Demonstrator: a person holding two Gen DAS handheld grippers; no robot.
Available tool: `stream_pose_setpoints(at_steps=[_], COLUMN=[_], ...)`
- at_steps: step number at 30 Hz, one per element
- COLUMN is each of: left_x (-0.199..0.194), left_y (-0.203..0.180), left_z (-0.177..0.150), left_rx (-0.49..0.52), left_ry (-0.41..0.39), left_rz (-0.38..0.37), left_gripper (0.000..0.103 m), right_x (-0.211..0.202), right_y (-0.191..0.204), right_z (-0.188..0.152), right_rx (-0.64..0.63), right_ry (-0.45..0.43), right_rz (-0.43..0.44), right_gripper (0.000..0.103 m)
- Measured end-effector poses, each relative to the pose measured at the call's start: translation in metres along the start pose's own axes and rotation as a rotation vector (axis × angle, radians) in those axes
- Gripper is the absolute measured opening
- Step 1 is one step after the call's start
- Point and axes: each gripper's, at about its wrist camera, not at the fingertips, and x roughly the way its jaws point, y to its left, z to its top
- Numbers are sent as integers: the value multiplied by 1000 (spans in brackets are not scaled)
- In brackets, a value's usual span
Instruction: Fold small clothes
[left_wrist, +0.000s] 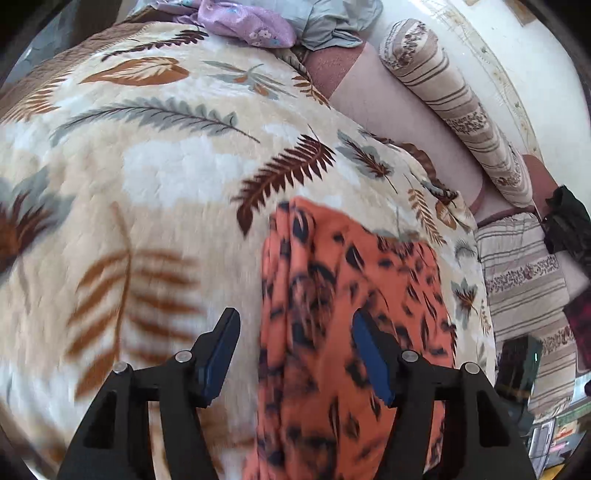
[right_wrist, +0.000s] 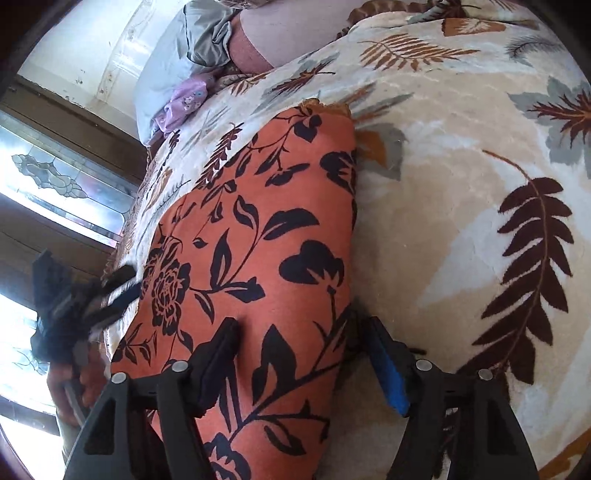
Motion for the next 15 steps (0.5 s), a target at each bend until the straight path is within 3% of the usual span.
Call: stream_pose_setpoints(at_steps=[1,2,3,4,7,8,9,11,13,15], left_x=[-10,-14,-8,-2,-9,-13,-17,-27,-35,-38], left_y=[-3,-7,-8,-1,13,9,5,-4,-8,-12], left_z=[-12,-29,-41,-51,-48,-47,-47,-53,-60,-73], left_rx=[24,70,104,113,21,20,36,75,74,101], left_ry=[-7,-9,26,43,14,12,14,-6,-29,-44], left_rz=[-13,10,76,107,45,47,80,109,113,128], left_gripper=[64,29,8,10,14,17,24,67,77,77], right_x=[-4,-10,-16,-22,-17,-21,-26,-40,-51,-53], right_y=[2,2,3,5,3,1,-2,-5,-5,-2], right_z=[-2,-5,-10,-15,-33,-38,-41,-49,-61,-72], right_rx=[7,10,10,9,-7,7,31,70,79,69], right_ry=[8,8,-1,-12,26,10,-3,-40,-59,-51], right_rz=[-4,10,38,66,-11,0,11,37,52,74], right_gripper=[73,73,73,73,72,72,72,73,75,80])
